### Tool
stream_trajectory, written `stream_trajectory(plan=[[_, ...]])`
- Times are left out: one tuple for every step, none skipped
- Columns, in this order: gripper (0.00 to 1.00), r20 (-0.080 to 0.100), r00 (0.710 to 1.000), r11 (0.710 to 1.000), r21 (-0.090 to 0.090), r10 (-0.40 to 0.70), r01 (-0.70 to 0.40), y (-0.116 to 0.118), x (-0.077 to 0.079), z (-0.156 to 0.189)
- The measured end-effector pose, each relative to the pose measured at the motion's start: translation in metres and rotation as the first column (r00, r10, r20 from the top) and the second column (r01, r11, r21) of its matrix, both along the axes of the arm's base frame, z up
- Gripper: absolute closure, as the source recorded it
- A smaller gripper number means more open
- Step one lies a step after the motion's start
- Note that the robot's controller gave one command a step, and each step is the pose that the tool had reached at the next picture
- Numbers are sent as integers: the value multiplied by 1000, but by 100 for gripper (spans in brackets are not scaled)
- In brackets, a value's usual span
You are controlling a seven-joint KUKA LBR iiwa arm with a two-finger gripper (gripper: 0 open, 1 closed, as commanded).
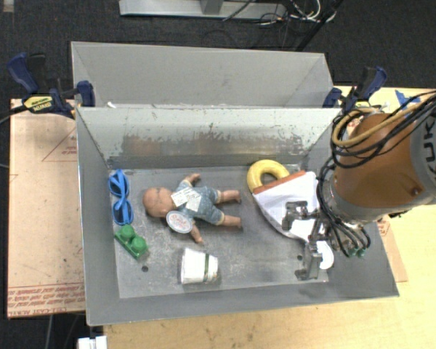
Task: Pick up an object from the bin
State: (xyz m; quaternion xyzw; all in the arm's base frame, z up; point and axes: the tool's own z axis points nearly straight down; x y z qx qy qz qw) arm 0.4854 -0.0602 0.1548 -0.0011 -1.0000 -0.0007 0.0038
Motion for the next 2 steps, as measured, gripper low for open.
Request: stream_trajectory(plan=[[0, 8, 1000, 1000, -1, 2, -2, 0, 2, 4], [0, 13, 999, 1000, -1, -29, 29, -27, 60, -55]])
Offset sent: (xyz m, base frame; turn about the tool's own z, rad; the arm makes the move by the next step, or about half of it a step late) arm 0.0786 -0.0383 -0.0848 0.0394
